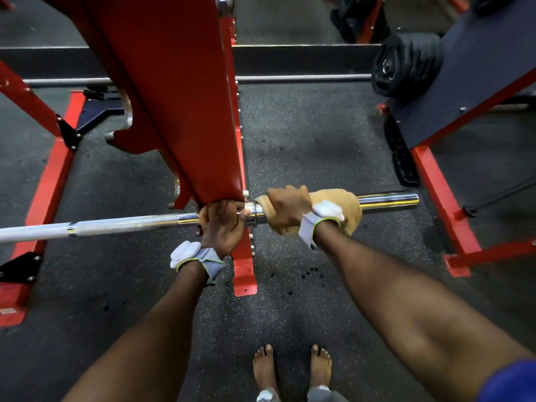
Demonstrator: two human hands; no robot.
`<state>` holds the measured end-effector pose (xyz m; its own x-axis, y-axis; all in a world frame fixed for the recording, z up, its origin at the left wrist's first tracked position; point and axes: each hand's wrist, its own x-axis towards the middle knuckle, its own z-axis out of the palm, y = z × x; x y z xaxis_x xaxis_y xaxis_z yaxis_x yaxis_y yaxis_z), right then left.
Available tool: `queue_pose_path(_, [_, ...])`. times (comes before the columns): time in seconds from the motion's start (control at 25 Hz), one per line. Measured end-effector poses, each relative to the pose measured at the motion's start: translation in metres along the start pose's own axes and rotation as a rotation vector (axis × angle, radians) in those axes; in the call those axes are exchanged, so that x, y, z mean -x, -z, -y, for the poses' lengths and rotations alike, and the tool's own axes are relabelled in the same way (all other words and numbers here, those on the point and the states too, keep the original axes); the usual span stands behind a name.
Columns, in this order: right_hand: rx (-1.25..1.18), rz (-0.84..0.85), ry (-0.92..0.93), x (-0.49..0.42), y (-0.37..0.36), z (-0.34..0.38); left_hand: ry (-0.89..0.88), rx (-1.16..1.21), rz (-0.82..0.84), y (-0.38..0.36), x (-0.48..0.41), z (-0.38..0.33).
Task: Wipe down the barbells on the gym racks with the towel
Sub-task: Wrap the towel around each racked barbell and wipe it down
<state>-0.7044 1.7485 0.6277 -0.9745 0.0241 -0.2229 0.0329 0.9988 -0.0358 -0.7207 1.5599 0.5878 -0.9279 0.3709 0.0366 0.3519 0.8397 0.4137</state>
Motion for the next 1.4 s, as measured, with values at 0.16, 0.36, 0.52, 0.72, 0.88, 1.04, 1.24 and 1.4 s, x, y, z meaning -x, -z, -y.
queue_pose_path(0.16, [-0.453,0.476,-0.032,-0.035,0.009,-0.010,0.003,0.013,-0.021,-0.001,-0.001,0.001])
queue_pose_path(0.36, [-0.294,0.286,-0.013,-0.017,0.012,0.015,-0.040,0.018,-0.082,-0.007,0.005,0.004])
queue_pose_path(0.52, [-0.039,-0.296,-0.016,0.032,-0.021,0.033,-0.073,0.001,-0.072,-0.006,0.004,0.007])
queue_pose_path(0.72, [-0.005,-0.242,0.009,0.058,-0.028,0.030,-0.069,-0.016,-0.054,-0.006,0.003,0.005])
queue_pose_path(0.88, [-0.279,0.086,0.081,0.013,0.024,-0.001,-0.082,-0.019,-0.091,-0.009,0.003,0.008])
queue_pose_path(1.04, [-0.502,0.530,0.031,-0.026,0.051,-0.020,-0.097,-0.026,-0.140,-0.011,0.003,0.010])
queue_pose_path(1.24, [-0.714,1.073,-0.122,-0.050,0.039,-0.008,-0.113,-0.042,-0.197,-0.014,0.004,0.010])
queue_pose_path(1.4, [-0.659,0.995,-0.100,-0.057,0.024,-0.006,-0.127,-0.004,-0.187,-0.013,0.005,0.011])
